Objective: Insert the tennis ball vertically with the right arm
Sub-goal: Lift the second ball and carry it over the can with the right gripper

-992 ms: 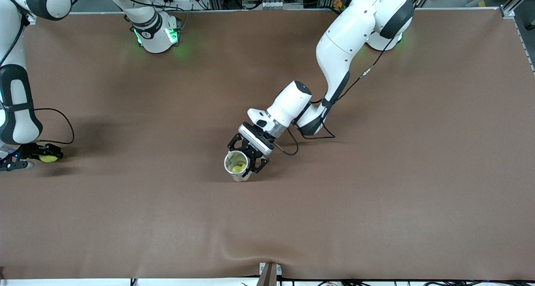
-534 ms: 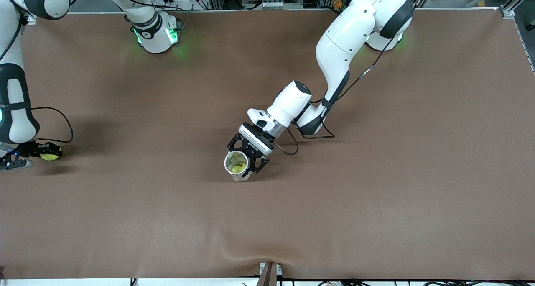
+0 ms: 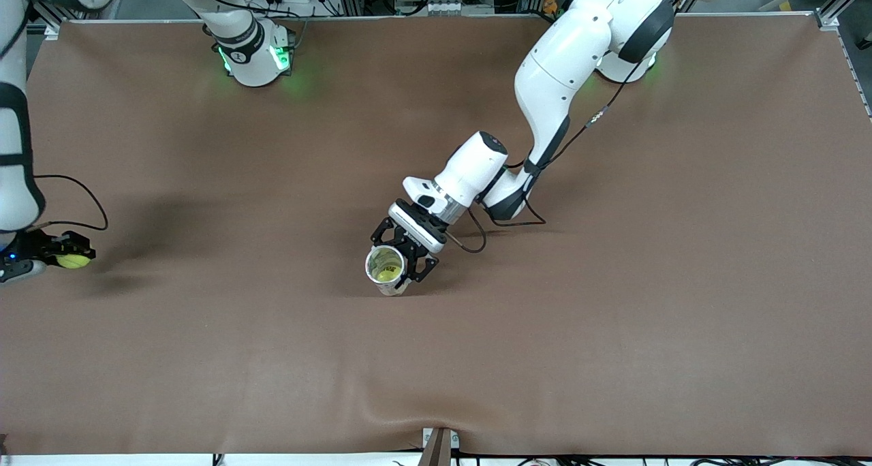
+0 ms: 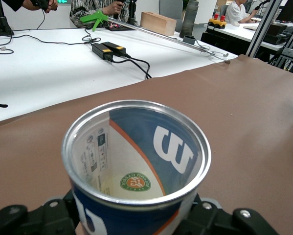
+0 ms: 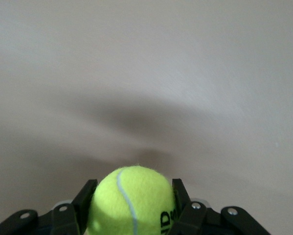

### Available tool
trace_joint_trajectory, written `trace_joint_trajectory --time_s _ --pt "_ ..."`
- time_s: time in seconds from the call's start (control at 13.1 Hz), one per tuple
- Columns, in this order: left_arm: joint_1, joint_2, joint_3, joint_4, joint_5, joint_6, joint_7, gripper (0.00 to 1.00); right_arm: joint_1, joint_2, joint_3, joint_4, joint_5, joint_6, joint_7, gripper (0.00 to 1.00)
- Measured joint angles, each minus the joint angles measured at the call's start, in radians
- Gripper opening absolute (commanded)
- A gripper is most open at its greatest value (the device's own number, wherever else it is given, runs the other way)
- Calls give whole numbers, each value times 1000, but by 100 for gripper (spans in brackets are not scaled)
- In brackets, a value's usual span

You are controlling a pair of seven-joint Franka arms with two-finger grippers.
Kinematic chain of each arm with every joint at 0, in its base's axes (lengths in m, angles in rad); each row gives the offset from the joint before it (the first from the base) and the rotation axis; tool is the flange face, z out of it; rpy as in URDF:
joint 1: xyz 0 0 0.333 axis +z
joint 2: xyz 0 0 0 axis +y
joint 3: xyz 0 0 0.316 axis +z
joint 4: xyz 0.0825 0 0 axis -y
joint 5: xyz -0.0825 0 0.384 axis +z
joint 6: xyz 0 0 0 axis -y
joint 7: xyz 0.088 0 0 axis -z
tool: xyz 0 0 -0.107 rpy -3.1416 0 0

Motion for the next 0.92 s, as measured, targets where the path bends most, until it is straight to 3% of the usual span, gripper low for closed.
trace_joint_trajectory --time_s 0.31,0.61,0.92 --pt "0 0 0 1 0 -1 0 79 105 -161 0 -1 -20 -172 114 0" --pt "0 0 0 2 0 -3 0 79 313 -286 7 25 -87 -366 497 0" --pt "0 0 0 2 -3 -3 0 79 550 -321 14 157 -92 -488 931 0"
